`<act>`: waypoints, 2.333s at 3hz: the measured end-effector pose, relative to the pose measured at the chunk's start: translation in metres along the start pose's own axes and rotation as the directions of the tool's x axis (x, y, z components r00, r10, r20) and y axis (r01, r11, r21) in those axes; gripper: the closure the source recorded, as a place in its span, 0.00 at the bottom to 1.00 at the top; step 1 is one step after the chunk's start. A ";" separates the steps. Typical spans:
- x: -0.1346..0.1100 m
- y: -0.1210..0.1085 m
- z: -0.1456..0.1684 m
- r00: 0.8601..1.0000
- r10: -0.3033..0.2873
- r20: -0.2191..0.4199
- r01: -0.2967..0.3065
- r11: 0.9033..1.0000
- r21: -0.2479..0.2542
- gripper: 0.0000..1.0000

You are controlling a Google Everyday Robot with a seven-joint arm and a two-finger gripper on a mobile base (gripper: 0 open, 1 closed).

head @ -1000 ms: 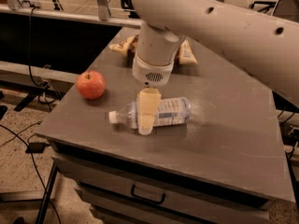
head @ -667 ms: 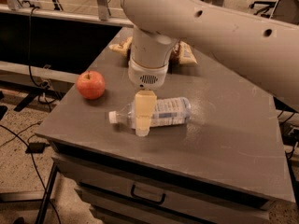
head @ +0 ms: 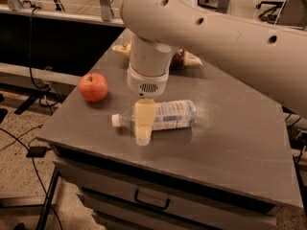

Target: Place blue plastic bottle upright

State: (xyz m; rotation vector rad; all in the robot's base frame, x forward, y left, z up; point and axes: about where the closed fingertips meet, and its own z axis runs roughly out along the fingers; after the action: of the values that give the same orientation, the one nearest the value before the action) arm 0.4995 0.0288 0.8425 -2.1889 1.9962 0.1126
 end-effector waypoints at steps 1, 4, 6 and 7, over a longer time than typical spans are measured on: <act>-0.002 0.001 0.001 1.000 -0.021 0.011 0.022 1.000 -0.001 0.11; 0.017 -0.003 -0.018 1.000 -0.007 -0.031 0.006 1.000 -0.006 0.97; 0.050 -0.011 -0.062 0.999 0.018 -0.051 -0.018 1.000 0.013 1.00; 0.050 -0.010 -0.074 1.000 -0.001 -0.009 0.002 0.999 0.048 1.00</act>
Offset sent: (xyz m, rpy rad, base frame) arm -0.0016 0.0020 -0.0005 0.0091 -0.0018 0.0218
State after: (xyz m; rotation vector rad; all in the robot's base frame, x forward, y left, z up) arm 0.5100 -0.0324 0.9076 -2.1655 1.9813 0.0542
